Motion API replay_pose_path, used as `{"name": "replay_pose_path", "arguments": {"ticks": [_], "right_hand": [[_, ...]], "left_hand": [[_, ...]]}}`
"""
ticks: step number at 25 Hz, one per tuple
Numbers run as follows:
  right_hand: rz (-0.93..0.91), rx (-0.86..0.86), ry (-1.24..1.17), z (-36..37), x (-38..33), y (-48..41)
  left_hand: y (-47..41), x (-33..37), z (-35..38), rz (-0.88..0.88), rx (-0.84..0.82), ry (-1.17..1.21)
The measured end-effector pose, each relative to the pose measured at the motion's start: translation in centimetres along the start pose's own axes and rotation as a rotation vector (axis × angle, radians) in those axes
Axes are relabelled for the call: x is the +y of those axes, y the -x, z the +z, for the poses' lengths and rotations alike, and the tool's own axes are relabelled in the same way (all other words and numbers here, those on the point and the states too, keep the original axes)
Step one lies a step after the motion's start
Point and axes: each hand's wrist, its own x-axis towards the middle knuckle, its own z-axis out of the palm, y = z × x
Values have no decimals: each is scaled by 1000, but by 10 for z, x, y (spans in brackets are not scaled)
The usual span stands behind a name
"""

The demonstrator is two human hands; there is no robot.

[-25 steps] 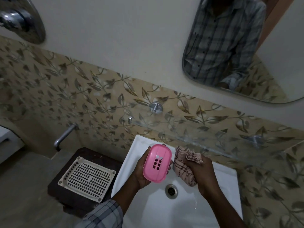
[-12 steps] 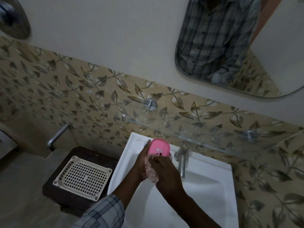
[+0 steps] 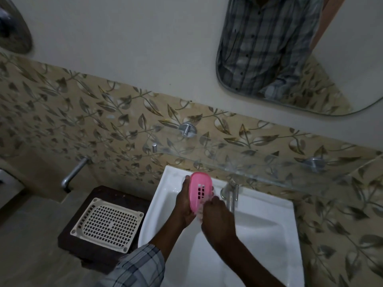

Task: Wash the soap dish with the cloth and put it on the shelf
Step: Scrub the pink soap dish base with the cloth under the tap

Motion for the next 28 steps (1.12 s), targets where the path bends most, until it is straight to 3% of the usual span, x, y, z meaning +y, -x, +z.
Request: {"name": "replay_pose_path", "arguments": {"ticks": [2,4,6,10,12,14,17,19,24,28], "right_hand": [[110,-58,-456,-4,5,7],[431,-114,-1090,-13,25,2],[642,-34,-1339,-17,49,1],[742,10,-1456,3,48,7],[720,14,-1495,12,36,9],[703,53,-1548,21,34,10],[707,151,-1460,27,34,6],[694,209,-1278,28,32,4],[581,249,-1027,20,19,6],[532,249,-986,17,15,7]], "left_hand": [[-1,2,-5,32,16,39],[5,8,-13,64,-49,145],[7,13,-21,95,-157,236],[8,6,-12,90,-241,248],[8,-1,-7,75,-177,166],[8,-5,-5,189,30,-108],[14,-8,4,590,473,-718],[23,-7,17,677,561,-851],[25,5,32,261,466,-1007],[22,11,37,194,461,-971]]}}
